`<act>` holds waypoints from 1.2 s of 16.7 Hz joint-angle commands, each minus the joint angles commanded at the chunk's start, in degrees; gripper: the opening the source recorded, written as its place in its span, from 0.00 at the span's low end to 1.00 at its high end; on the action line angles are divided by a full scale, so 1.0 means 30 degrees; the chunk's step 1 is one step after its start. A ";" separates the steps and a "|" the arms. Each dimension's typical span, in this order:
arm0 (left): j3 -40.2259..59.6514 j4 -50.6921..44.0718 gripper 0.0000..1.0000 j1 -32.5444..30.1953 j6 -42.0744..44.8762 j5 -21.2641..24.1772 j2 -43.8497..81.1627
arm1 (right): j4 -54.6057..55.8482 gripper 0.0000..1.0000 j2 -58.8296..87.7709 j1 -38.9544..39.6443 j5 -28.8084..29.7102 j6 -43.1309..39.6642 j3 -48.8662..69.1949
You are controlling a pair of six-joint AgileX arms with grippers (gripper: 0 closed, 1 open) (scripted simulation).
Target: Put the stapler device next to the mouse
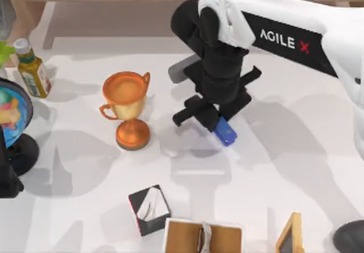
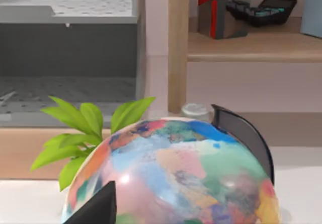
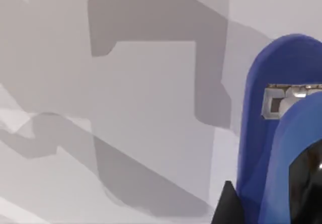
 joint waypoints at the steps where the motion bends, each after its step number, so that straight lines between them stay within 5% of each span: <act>1: 0.0000 0.0000 1.00 0.0000 0.0000 0.0000 0.0000 | -0.0028 0.00 -0.0017 0.0000 -0.0001 0.0000 0.0027; 7: 0.0000 0.0000 1.00 0.0000 0.0000 0.0000 0.0000 | 0.0600 0.00 -0.0937 -0.0899 0.0005 0.0356 -0.1208; 20: 0.0000 0.0000 1.00 0.0000 0.0000 0.0000 0.0000 | 0.3337 0.00 -0.7581 -0.6124 0.0045 0.2197 -1.1132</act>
